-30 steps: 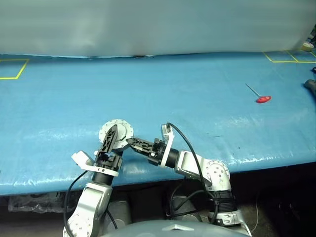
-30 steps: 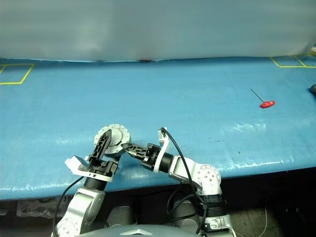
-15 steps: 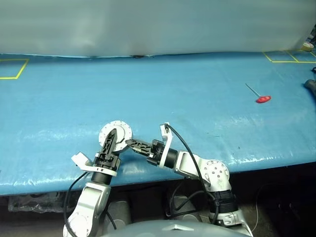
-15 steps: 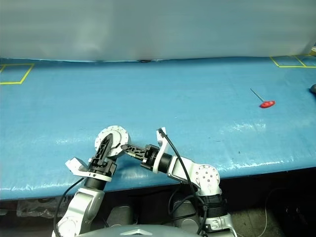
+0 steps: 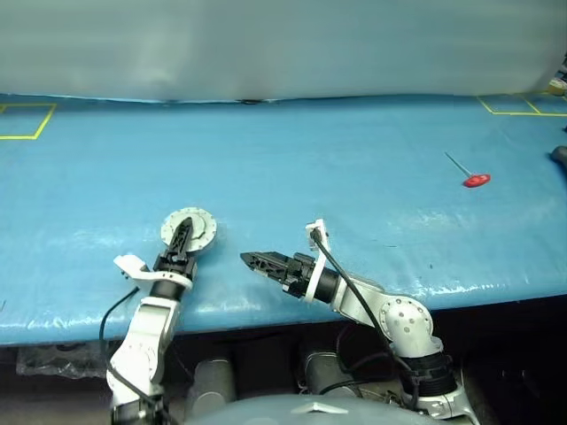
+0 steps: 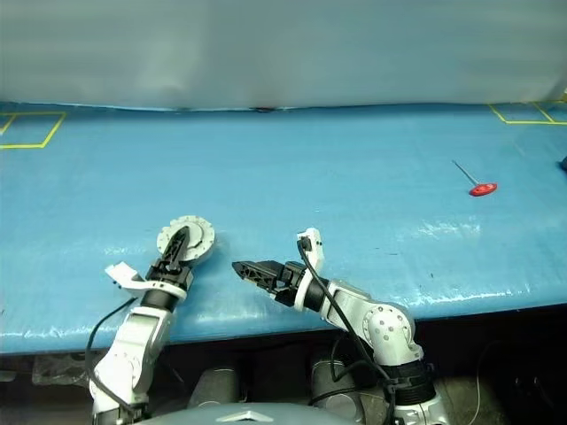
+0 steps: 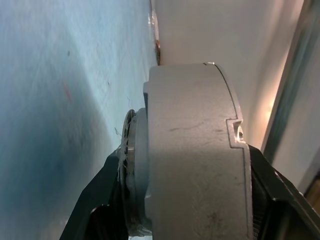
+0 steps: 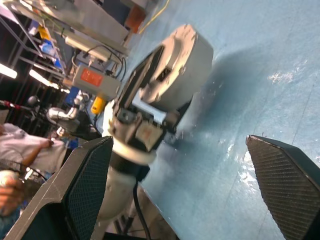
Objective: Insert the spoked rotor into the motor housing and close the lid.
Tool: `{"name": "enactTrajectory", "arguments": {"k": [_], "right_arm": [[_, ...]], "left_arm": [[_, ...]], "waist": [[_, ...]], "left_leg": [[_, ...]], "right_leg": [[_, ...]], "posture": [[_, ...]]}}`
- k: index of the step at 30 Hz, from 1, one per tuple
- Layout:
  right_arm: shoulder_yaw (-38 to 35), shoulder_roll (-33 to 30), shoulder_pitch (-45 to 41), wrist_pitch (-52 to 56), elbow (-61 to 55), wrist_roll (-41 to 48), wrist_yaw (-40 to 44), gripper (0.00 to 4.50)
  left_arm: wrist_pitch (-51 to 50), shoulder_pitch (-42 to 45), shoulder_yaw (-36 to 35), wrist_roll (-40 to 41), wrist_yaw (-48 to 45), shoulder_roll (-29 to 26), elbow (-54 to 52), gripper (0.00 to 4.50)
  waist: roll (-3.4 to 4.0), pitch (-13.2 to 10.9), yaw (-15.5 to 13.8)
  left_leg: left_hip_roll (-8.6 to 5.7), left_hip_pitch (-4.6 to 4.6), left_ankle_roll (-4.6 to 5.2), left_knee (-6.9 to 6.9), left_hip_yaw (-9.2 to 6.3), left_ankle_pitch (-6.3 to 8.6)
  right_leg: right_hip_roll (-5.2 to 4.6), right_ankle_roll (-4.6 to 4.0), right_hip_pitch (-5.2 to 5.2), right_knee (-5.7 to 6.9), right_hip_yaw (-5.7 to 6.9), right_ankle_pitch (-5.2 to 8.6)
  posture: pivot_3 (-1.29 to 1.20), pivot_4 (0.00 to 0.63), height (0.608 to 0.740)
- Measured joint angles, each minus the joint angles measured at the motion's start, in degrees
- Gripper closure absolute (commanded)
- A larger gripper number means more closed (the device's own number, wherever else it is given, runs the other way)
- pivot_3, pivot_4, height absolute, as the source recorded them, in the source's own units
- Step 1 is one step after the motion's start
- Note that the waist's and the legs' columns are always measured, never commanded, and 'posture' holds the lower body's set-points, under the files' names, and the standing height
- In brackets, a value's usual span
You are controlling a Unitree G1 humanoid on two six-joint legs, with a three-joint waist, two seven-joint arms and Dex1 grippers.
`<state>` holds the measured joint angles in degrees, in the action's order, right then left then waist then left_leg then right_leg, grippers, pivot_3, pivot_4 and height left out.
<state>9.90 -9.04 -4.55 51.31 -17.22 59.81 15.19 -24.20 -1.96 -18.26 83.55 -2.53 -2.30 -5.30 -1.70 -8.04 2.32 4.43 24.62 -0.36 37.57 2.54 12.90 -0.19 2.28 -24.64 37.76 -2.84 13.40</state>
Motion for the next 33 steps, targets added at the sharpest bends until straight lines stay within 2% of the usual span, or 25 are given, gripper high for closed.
{"name": "enactTrajectory", "arguments": {"k": [6, 12, 18, 23, 29, 33], "right_arm": [[4.8, -1.1, 3.1, -11.6, -1.8, -15.8, 2.2, 0.00], [7.6, -2.4, 6.3, -26.8, -1.5, -31.2, 4.0, 0.00], [9.1, -2.0, 8.8, -41.2, 0.9, -43.9, 4.4, 0.00], [9.8, -1.3, 10.5, -43.3, 1.7, -46.7, 4.5, 0.00], [9.7, 0.0, 11.6, -43.1, 1.7, -47.5, 4.4, 0.00], [9.3, 0.3, 11.5, -42.9, 1.7, -47.8, 4.4, 0.00]], "left_arm": [[-0.2, 17.3, -4.5, -4.8, 3.6, -5.1, 14.9, 2.08], [-1.0, 28.4, -6.3, -11.2, 2.5, -9.5, 28.2, 2.08], [-1.3, 37.3, -7.7, -18.4, -1.4, -11.0, 42.6, 2.08], [-0.4, 42.6, -8.8, -24.0, -5.3, -11.4, 52.3, 2.08], [0.0, 45.9, -10.7, -29.0, -7.6, -11.6, 57.4, 2.08], [-0.4, 46.4, -11.6, -31.1, -8.3, -11.7, 57.8, 0.77]], "waist": [[-0.11, 0.0, -0.8], [-0.21, -0.1, -1.1], [-0.25, -0.1, -1.2], [-0.27, -0.1, -1.2], [-0.27, -0.1, -1.3], [-0.26, -0.1, -1.3]], "left_leg": [[-0.05, 0.05, -0.01, 0.07, 0.01, 0.00], [-0.07, 0.07, -0.02, 0.04, 0.00, 0.00], [-0.07, 0.06, -0.03, 0.04, 0.00, -0.01], [-0.07, 0.05, -0.05, 0.04, 0.00, -0.02], [-0.07, 0.00, -0.08, 0.09, 0.00, -0.04], [-0.06, -0.08, -0.09, 0.14, 0.02, -0.04]], "right_leg": [[0.01, 0.19, 0.03, -0.02, -0.04, -0.12], [0.00, 0.34, 0.02, -0.06, -0.02, -0.32], [-0.01, 0.35, 0.03, -0.05, -0.01, -0.32], [-0.02, 0.20, 0.03, -0.02, -0.01, -0.41], [-0.03, 0.22, 0.07, 0.03, 0.00, -0.41], [-0.04, 0.25, 0.13, 0.07, -0.01, -0.43]], "posture": [[0.00, 0.150, 0.740], [0.00, 0.150, 0.740], [0.00, 0.150, 0.740], [0.00, 0.150, 0.740], [0.00, 0.150, 0.740], [0.00, 0.150, 0.740]]}}
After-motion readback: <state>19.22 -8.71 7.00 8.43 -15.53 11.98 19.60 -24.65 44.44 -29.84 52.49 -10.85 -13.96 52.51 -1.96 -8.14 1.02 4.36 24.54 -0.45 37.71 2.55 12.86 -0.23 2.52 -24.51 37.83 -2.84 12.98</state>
